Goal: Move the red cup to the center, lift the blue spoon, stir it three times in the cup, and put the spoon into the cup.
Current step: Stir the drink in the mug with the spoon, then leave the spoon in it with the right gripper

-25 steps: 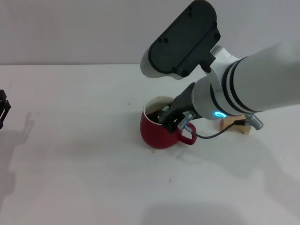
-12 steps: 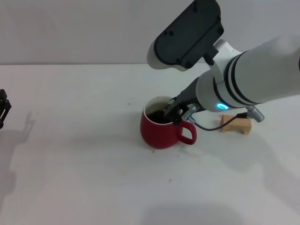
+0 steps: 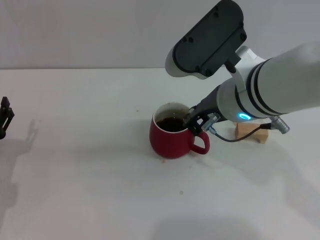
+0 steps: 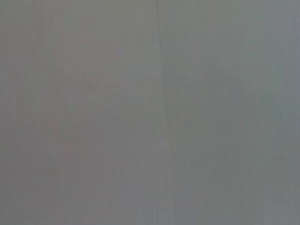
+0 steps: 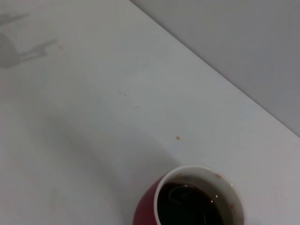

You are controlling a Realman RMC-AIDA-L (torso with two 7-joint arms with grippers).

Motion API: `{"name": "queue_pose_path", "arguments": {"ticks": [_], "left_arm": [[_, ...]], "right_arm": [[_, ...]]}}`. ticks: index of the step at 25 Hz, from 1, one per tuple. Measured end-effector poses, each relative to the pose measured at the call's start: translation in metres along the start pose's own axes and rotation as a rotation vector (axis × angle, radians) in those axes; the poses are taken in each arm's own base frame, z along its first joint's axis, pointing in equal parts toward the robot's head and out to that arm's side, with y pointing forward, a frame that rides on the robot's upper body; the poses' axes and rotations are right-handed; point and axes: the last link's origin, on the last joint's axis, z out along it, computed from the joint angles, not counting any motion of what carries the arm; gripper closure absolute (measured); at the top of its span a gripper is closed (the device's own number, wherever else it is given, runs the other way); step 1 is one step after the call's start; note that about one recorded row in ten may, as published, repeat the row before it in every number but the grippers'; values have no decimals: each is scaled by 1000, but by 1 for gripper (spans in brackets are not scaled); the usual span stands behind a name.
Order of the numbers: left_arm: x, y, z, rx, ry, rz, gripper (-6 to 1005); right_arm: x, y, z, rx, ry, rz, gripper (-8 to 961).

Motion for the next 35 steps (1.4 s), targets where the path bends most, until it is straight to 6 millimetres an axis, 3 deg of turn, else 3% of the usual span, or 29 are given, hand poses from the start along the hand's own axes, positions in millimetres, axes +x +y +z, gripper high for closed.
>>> {"name": "queue_pose_path", "arguments": {"ticks": [15, 25, 35], "left_arm": [[1, 2, 1, -6, 6, -4, 142], [1, 1, 1, -4, 8, -5, 142], [1, 2, 1, -5, 6, -10, 142]], "right_arm": [[-3, 17, -3, -40, -16, -29, 821], [-8, 10, 5, -28, -21, -25, 817], [-7, -12, 7, 18, -26, 13, 812]]}}
